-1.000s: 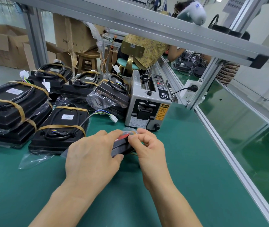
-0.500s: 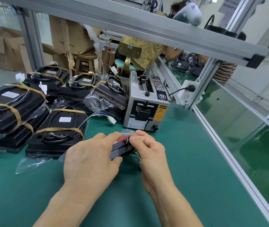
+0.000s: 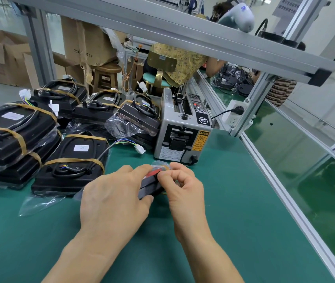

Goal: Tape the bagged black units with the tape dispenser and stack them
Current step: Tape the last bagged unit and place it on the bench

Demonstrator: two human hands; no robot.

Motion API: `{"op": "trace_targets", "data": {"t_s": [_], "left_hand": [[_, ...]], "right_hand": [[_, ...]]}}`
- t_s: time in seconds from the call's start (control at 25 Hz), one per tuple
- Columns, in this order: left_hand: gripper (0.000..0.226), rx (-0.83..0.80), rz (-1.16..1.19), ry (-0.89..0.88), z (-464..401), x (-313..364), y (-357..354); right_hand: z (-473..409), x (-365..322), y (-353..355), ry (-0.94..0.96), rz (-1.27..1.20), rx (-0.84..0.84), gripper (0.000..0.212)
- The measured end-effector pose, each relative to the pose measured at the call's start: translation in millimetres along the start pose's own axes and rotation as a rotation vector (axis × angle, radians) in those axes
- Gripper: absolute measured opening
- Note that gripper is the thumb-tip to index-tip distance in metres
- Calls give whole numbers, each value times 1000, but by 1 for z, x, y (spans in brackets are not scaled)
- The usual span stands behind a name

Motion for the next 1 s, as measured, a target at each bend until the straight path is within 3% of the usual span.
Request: {"op": "trace_targets", "data": {"t_s": [0.32, 0.64, 0.84, 1.0], "left_hand": [[52, -18, -5, -18, 2, 2, 0], [54, -30, 18, -23, 5, 2, 0], [55, -37, 21, -29, 4, 3, -1], [57, -13, 35, -32, 4, 1, -2]], "right_hand": [[8, -8, -2, 96, 120, 76, 15], [8, 6, 7, 50, -99, 161, 10], [3, -8, 2, 87, -1, -27, 22], [-2, -27, 7, 182, 223, -164, 17]]}}
Point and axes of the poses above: each hand's wrist, its own z-axis away from the middle knuckle, its own y-axis out of the back of the hand, x = y × z, the point moved 8 cm from there along -z, towards the middle knuckle, and after that the axes turned 11 degrees about -z, right-handed, at the moved point
